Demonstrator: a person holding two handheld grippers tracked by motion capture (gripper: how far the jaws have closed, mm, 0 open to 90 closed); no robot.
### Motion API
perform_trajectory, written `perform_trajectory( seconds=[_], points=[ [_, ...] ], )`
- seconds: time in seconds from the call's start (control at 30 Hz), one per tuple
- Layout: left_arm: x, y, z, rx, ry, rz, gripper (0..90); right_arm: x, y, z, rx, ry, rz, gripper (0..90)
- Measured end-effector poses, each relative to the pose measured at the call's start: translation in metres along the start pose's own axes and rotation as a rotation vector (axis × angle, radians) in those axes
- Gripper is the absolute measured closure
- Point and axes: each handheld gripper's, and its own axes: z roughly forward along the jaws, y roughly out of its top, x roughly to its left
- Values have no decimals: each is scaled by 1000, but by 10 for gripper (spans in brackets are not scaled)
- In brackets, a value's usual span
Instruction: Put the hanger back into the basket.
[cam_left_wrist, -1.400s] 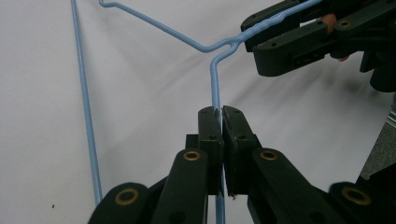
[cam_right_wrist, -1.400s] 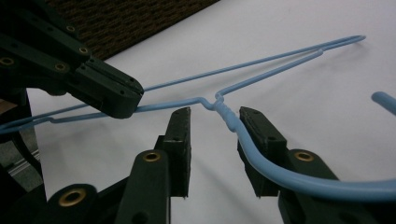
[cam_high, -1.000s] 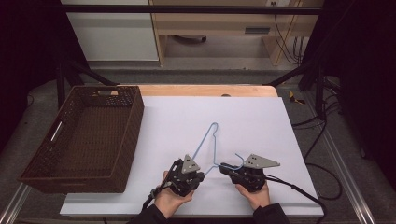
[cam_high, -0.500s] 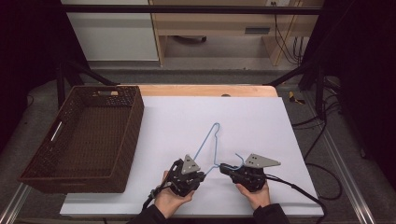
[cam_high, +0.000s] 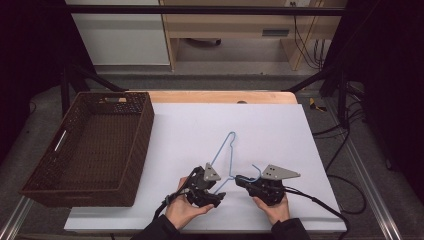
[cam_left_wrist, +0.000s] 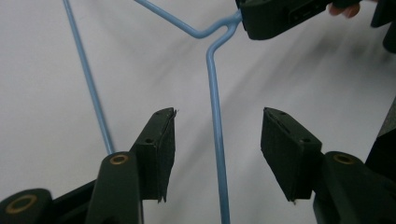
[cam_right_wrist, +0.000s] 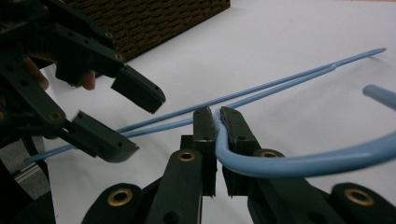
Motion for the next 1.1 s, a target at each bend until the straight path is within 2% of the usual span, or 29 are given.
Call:
perform_trajectory(
  seconds=[0.1,0.27,0.33,0.53,0.63,0.7,0.9,0.97,1.03,1.1],
  points=[
    [-2,1,7,25,3,9,503,1,0,-1,2,1,3,856],
    [-6,0,10,24,24,9,609,1,1,-1,1,-1,0,857],
    [-8,0,11,9,34,-3,656,1,1,-1,1,-2,0,857],
    [-10,-1,14,16,49,-19,775,1,1,-1,2,-3,-3,857],
    [-11,-1,15,12,73,-27,819,1,1,-1,2,-3,-2,857],
    [-9,-1,15,14,72,-42,854,1,1,-1,2,-4,-1,857],
    [-9,-1,13,17,74,-58,865,1,1,-1,1,-7,-5,854],
    [-11,-1,13,-6,83,-64,867,1,1,-2,-6,-9,-12,851],
    [-10,-1,10,-19,91,-61,868,2,2,-4,-9,-10,-2,810],
    [-7,-1,6,-30,89,-63,869,3,3,-7,-16,-17,-13,761]
  ],
)
